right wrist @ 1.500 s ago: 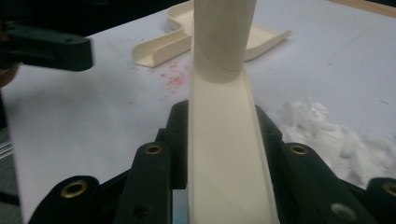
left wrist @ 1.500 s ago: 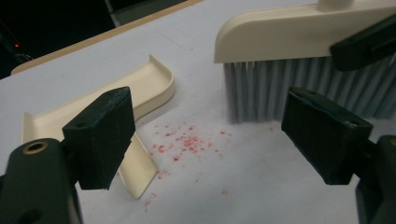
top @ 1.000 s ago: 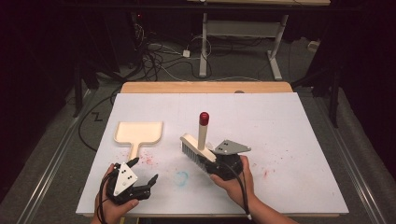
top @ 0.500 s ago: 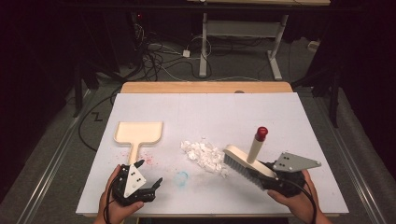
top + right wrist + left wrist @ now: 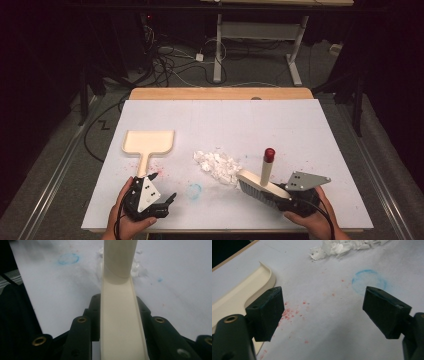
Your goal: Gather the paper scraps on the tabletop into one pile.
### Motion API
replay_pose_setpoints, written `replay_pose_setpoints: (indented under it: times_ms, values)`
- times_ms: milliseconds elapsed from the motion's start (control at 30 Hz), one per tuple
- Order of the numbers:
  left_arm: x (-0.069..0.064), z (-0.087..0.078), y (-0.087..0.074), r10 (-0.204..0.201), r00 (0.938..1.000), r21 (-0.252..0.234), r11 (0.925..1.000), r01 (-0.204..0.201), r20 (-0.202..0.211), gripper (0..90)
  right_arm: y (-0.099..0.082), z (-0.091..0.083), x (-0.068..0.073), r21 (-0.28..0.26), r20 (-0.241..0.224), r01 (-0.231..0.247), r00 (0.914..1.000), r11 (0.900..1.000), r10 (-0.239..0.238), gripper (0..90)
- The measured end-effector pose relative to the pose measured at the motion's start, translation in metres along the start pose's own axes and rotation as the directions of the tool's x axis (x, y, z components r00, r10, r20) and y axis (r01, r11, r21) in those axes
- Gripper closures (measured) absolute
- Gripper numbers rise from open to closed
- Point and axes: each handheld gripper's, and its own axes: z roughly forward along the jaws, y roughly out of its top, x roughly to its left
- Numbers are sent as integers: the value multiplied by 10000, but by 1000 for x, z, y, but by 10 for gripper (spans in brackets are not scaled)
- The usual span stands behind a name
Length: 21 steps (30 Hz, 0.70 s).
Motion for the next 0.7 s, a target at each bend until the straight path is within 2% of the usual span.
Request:
replay_pose_setpoints:
  times_ms: [67,300,367,433,533,700]
  values:
    - [1,0,0,-30,10000,5,10000,30,39,166,6,9,0,-86,98,225,9997,9997,-224,679]
    - [1,1,0,-38,10000,20,10000,38,79,166,29,37,1,-530,165,397,9991,9978,-389,678]
    - [1,1,0,-30,10000,31,10000,30,89,166,34,43,2,-647,168,574,9983,9963,-564,679]
    - [1,1,-1,-24,9999,31,10000,24,107,166,36,46,3,-669,-3,550,9985,9962,-551,678]
    - [1,0,-1,-69,9999,2,10000,69,91,166,38,40,6,-757,10,696,9976,9947,-697,678]
    - [2,0,-1,-128,9999,11,9999,128,18,166,45,18,1,-1594,279,693,9974,9848,-657,677]
